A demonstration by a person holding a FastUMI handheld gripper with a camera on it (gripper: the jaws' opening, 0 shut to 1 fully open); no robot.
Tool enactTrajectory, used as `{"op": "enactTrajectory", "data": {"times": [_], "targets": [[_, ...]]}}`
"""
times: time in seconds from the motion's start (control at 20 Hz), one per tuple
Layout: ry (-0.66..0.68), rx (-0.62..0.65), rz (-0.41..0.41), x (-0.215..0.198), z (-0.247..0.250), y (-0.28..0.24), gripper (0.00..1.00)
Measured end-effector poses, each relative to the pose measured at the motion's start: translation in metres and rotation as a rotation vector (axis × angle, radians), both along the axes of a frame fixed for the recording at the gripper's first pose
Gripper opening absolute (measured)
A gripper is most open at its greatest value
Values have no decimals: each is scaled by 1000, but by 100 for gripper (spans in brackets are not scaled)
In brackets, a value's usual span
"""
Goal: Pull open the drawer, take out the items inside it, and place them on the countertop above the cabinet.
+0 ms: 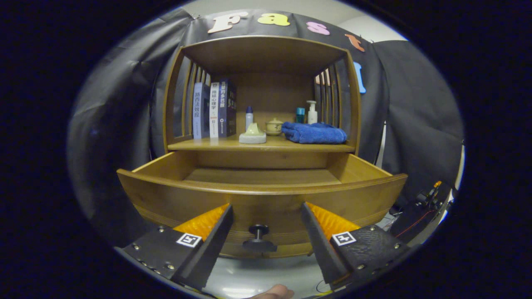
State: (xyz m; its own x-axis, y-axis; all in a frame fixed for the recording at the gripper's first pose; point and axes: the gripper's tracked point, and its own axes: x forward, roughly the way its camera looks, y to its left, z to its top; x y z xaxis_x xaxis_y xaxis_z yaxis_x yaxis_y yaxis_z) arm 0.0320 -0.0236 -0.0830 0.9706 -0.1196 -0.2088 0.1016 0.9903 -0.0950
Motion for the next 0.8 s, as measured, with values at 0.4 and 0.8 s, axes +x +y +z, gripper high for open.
{"op": "enactTrajectory", "data": {"times": [0.4, 0.8], "targets": [[-19, 26, -13, 4, 4, -4, 98], [-5, 47, 5, 51, 7, 2, 97]]}}
